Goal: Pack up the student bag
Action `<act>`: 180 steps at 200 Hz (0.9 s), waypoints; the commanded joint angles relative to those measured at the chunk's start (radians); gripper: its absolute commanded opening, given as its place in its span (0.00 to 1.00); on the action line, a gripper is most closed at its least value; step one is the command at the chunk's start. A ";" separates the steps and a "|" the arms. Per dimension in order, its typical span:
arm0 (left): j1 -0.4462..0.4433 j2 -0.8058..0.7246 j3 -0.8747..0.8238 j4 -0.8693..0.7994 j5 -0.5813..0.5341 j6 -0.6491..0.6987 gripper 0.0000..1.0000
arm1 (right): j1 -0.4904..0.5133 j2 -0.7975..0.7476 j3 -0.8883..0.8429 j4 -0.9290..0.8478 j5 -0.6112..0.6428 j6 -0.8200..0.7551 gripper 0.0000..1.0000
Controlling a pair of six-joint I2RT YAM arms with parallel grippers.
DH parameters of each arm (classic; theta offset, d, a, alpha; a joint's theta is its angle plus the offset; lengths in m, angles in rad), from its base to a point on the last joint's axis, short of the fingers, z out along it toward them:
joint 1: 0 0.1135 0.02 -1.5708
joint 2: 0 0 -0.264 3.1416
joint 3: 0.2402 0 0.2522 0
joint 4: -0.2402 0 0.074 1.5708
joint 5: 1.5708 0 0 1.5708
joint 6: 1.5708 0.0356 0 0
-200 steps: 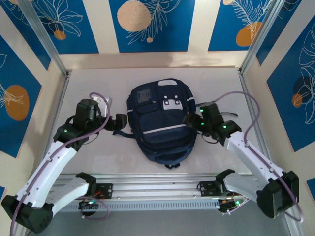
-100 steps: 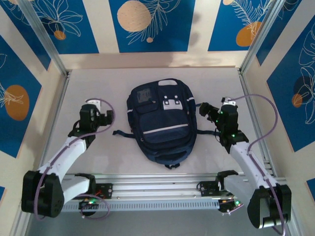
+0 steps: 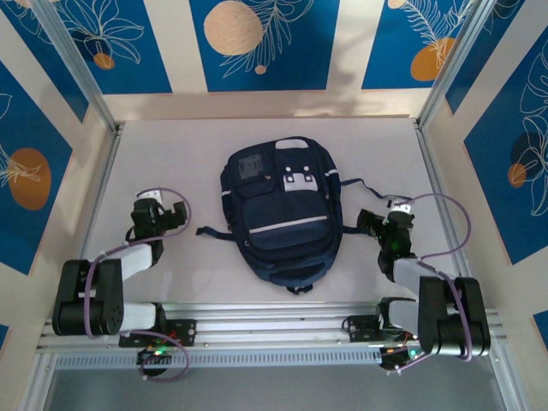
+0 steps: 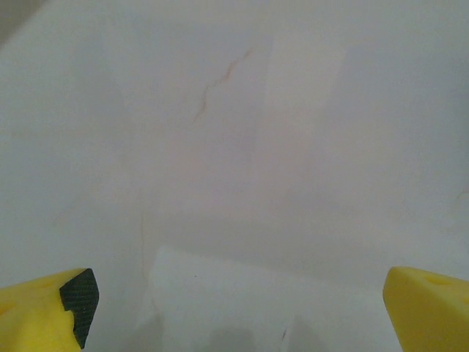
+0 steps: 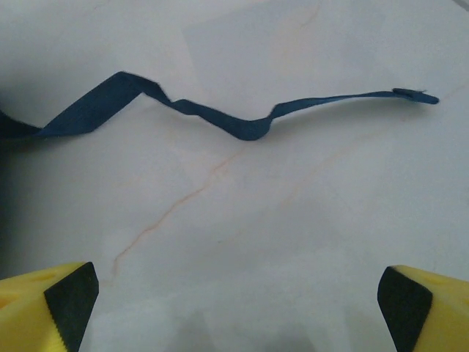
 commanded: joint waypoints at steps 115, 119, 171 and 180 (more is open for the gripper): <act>-0.066 0.202 0.033 0.288 0.109 0.182 1.00 | 0.054 0.332 0.235 0.219 -0.302 -0.183 0.99; -0.066 0.201 0.033 0.287 0.108 0.182 1.00 | 0.059 0.331 0.236 0.219 -0.293 -0.186 0.99; -0.067 0.194 0.021 0.303 0.111 0.183 1.00 | 0.061 0.326 0.228 0.229 -0.292 -0.188 0.99; -0.067 0.194 0.021 0.305 0.110 0.183 1.00 | 0.062 0.326 0.227 0.227 -0.292 -0.187 0.99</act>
